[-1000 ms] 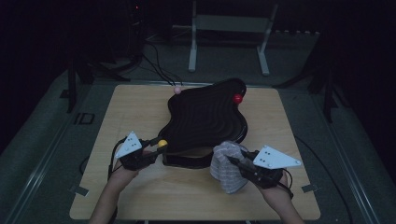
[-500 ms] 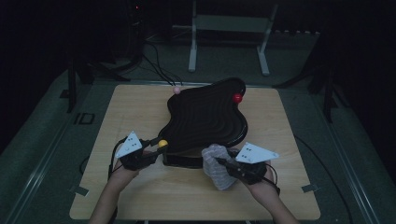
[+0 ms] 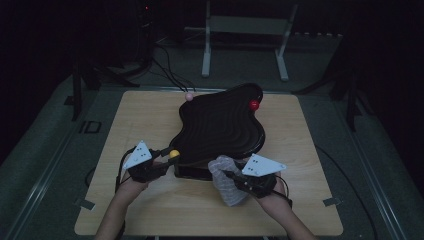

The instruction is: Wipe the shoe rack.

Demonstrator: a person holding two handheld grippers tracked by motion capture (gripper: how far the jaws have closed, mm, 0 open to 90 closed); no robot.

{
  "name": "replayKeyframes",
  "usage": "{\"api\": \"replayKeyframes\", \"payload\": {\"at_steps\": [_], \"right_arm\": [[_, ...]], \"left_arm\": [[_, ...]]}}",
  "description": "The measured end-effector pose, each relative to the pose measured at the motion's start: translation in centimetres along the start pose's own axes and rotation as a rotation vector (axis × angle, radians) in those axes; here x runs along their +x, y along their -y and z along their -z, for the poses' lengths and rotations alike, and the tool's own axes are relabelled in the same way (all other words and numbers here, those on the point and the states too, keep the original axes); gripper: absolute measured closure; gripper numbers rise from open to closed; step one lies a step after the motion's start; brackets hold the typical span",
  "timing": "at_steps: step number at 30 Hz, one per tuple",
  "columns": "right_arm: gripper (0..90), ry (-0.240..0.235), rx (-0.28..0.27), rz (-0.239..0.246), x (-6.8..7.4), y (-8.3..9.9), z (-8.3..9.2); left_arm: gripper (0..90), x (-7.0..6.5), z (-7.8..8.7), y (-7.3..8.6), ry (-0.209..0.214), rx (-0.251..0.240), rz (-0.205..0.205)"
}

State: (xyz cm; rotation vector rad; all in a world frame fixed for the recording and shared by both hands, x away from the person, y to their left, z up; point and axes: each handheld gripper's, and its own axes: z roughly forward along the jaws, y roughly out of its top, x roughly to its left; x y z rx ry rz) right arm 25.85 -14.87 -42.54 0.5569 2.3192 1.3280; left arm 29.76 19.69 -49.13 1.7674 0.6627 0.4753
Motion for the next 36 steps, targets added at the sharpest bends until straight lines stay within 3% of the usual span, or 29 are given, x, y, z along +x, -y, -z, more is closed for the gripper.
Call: {"api": "replayKeyframes", "payload": {"at_steps": [2,7,10,12,14,16,20,21,26,30,36], "right_arm": [[71.6,0.013,-0.014,0.006,-0.1,-0.4,0.1],[71.5,-0.002,0.033,-0.001,-0.1,0.1,-1.4],[71.5,-0.012,0.013,0.014,0.3,-0.4,-1.5],[71.5,0.007,0.006,0.022,0.4,-0.6,-1.6],[71.6,0.014,0.019,0.022,0.2,-0.5,-1.9],[71.5,-0.013,0.049,-0.001,0.2,0.0,-2.9],[71.4,-0.019,0.023,0.008,0.6,-0.4,-2.7],[71.6,-0.001,0.009,0.019,0.2,-0.7,-2.6],[71.6,-0.016,0.040,0.001,0.3,-0.3,-3.6],[71.6,-0.006,0.008,0.011,0.5,-1.0,-3.4],[71.5,-0.028,0.047,0.006,0.8,-0.5,-4.8]], "left_arm": [[59.7,0.0,0.0,0.0,0.000,-0.001,0.000],[59.7,0.0,0.0,0.0,0.002,-0.001,0.000],[59.7,0.0,0.0,0.0,0.003,0.000,0.001],[59.6,0.0,0.0,0.0,0.003,0.000,0.000],[59.6,0.0,0.0,0.0,0.003,0.000,0.000],[59.6,0.0,0.0,0.0,0.004,0.001,0.000],[59.6,0.0,0.0,0.0,0.004,0.001,0.000],[59.6,0.0,0.0,0.0,0.003,0.001,0.000],[59.6,0.0,-0.1,0.0,0.004,0.000,0.001],[59.6,0.0,-0.1,-0.1,0.004,0.002,0.000],[59.6,0.0,-0.1,0.0,0.006,0.002,-0.001]]}}
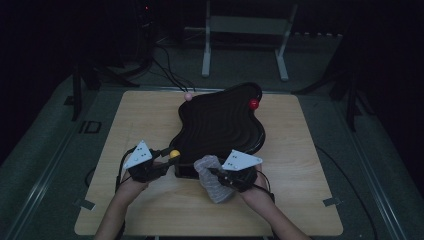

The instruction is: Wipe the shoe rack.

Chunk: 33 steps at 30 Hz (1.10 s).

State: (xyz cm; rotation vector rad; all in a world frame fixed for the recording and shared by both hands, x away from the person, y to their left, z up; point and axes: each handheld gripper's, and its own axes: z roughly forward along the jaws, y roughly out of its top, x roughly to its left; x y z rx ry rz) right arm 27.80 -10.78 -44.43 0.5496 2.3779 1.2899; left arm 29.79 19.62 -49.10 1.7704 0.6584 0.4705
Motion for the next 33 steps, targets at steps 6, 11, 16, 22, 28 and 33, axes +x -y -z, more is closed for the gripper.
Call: {"api": "replayKeyframes", "payload": {"at_steps": [6,11,16,22,28,33], "right_arm": [[71.7,0.016,-0.022,0.008,0.2,-0.8,-0.3],[71.5,-0.014,0.013,0.006,0.7,-0.4,-1.5],[71.8,0.006,0.000,0.020,0.9,-0.7,-1.7],[71.5,-0.030,0.043,0.034,1.8,-0.1,-2.8],[71.6,0.006,0.018,0.071,2.1,-0.6,-3.1],[71.5,-0.022,0.065,0.068,2.3,0.3,-4.3]], "left_arm": [[59.6,0.0,0.0,0.0,-0.001,0.004,-0.003],[59.6,0.0,0.0,0.0,0.001,0.004,-0.003],[59.7,0.0,0.0,-0.1,0.000,0.006,-0.003],[59.6,0.0,0.0,-0.1,0.003,0.006,-0.003],[59.7,0.0,0.0,-0.1,0.000,0.007,-0.003],[59.7,0.1,0.0,-0.1,0.005,0.005,0.000]]}}
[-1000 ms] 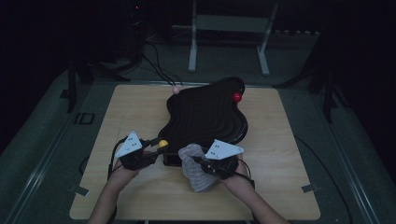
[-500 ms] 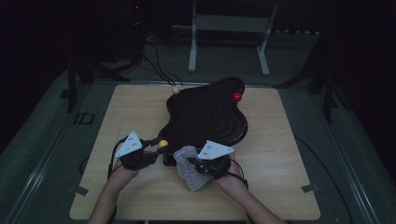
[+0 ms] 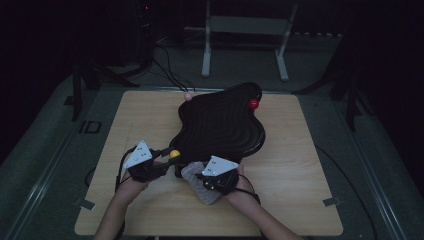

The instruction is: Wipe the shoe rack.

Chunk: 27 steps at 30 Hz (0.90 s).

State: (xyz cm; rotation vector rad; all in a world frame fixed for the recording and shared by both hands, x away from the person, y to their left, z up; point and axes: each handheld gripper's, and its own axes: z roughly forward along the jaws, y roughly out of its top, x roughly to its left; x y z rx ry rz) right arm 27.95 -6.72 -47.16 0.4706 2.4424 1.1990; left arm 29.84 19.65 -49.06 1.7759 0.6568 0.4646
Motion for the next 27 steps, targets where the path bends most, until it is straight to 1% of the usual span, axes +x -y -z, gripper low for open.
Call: {"api": "replayKeyframes", "payload": {"at_steps": [1,2,4,6,7,8,9,10,12,14,16,17,18,19,21,22,23,24,27], "right_arm": [[71.5,-0.010,-0.007,-0.004,0.1,-0.2,0.0],[71.5,-0.011,-0.019,0.004,0.2,-0.5,0.1],[71.4,-0.006,-0.039,0.022,0.4,-1.0,0.2],[71.5,0.000,-0.041,0.033,0.2,-1.1,-0.2],[71.6,-0.019,-0.044,0.033,0.1,-0.8,-0.6],[71.6,-0.027,-0.036,0.033,0.1,-0.6,-0.8],[71.5,-0.027,-0.015,0.041,0.2,-0.4,-1.1],[71.5,-0.026,-0.006,0.046,0.2,-0.2,-1.2],[71.4,-0.038,0.008,0.029,0.3,0.1,-1.3],[71.4,-0.039,-0.002,0.021,0.5,0.2,-0.7],[71.2,-0.036,-0.030,0.020,0.6,0.0,0.2],[71.2,-0.036,-0.030,0.020,0.6,0.0,0.2],[71.2,-0.026,-0.045,0.023,0.7,-0.2,0.8],[71.0,-0.021,-0.073,0.023,0.7,-0.6,1.8],[71.0,-0.005,-0.100,0.016,0.6,-0.7,2.7],[71.0,0.014,-0.106,0.022,0.4,-0.6,3.0],[71.0,0.033,-0.103,0.018,0.2,-0.4,3.1],[71.0,0.041,-0.086,0.005,-0.1,-0.1,2.9],[71.0,0.033,-0.033,-0.052,-1.2,1.3,2.3]], "left_arm": [[59.7,0.0,0.0,0.0,0.000,0.000,0.001],[59.6,0.0,0.0,0.0,0.001,0.000,0.001],[59.7,0.0,0.0,0.0,0.001,0.000,0.003],[59.7,0.0,0.0,0.0,-0.002,0.002,0.001],[59.6,0.0,0.0,0.0,-0.002,0.001,0.002],[59.6,0.0,0.0,0.0,-0.002,0.001,0.001],[59.6,0.0,0.0,0.0,-0.001,0.001,0.003],[59.6,0.0,0.0,0.0,0.000,0.001,0.003],[59.6,0.0,0.0,0.0,0.000,0.000,0.002],[59.6,0.0,0.0,0.0,0.001,0.001,0.003],[59.6,0.1,0.0,0.0,0.005,-0.002,0.004],[59.6,0.1,0.0,0.0,0.005,-0.002,0.004],[59.6,0.1,0.0,0.0,0.005,-0.002,0.004],[59.7,0.1,0.0,0.0,0.003,0.001,0.002],[59.6,0.0,0.0,0.0,0.002,0.001,0.003],[59.6,0.1,0.0,0.0,0.003,0.001,0.003],[59.6,0.1,0.0,0.0,0.004,0.000,0.003],[59.6,0.1,0.0,0.0,0.005,0.000,0.003],[59.6,0.1,0.0,0.0,0.004,0.001,0.002]]}}
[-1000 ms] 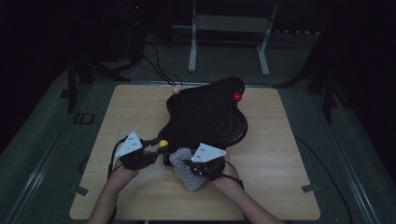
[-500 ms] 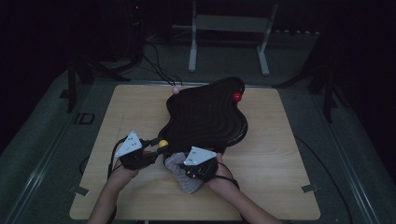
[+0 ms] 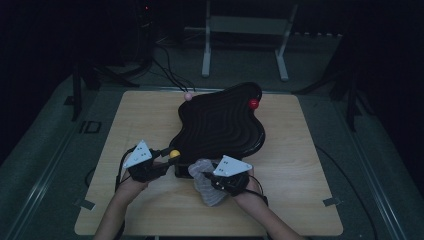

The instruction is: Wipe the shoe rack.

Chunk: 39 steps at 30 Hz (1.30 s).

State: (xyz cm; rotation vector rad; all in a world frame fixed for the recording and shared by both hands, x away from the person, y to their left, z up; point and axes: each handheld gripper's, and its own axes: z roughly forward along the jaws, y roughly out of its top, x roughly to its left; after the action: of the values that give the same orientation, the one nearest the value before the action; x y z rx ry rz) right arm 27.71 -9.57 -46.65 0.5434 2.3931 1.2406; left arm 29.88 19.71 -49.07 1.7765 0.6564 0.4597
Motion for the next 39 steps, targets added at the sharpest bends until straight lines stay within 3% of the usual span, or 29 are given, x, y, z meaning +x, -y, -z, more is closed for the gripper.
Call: {"api": "replayKeyframes", "payload": {"at_steps": [1,3,8,11,13,14,19,24,28,32,35,39], "right_arm": [[71.0,-0.005,0.014,-0.008,-0.1,0.3,-0.1],[70.9,-0.006,0.008,0.029,0.3,0.2,0.4],[70.6,0.001,-0.084,0.075,0.4,-1.4,2.5],[70.6,0.029,-0.091,0.065,-0.3,-1.6,2.6],[70.6,0.014,-0.092,0.032,-0.6,-1.3,2.8],[70.6,0.020,-0.099,0.039,-0.5,-1.2,3.1],[70.6,-0.003,-0.168,0.043,-0.3,-1.5,6.5],[70.7,0.033,-0.228,0.036,-2.2,-1.3,10.7],[70.8,0.069,-0.239,-0.021,-4.4,-0.4,12.9],[70.5,0.090,-0.241,-0.059,-5.5,0.1,13.7],[70.3,0.080,-0.249,-0.078,-5.9,0.0,13.8],[70.0,0.080,-0.242,-0.070,-6.2,0.0,14.0]], "left_arm": [[59.6,0.0,0.0,0.0,0.001,-0.001,0.000],[59.6,0.1,0.0,0.0,0.004,-0.002,0.000],[59.6,0.0,0.0,0.0,0.003,-0.003,0.002],[59.6,0.0,0.0,0.0,0.002,-0.002,0.000],[59.6,0.1,0.0,0.0,0.003,-0.002,0.000],[59.6,0.1,0.0,0.0,0.004,-0.003,0.000],[59.6,0.0,0.0,0.0,0.003,-0.003,0.000],[59.6,0.0,0.0,0.1,0.000,-0.004,0.001],[59.6,0.0,0.0,0.0,0.000,-0.003,0.001],[59.6,0.0,0.0,0.0,0.000,-0.001,0.001],[59.6,0.0,-0.1,0.0,-0.002,0.000,0.000],[59.6,0.0,-0.1,-0.1,0.001,0.002,-0.001]]}}
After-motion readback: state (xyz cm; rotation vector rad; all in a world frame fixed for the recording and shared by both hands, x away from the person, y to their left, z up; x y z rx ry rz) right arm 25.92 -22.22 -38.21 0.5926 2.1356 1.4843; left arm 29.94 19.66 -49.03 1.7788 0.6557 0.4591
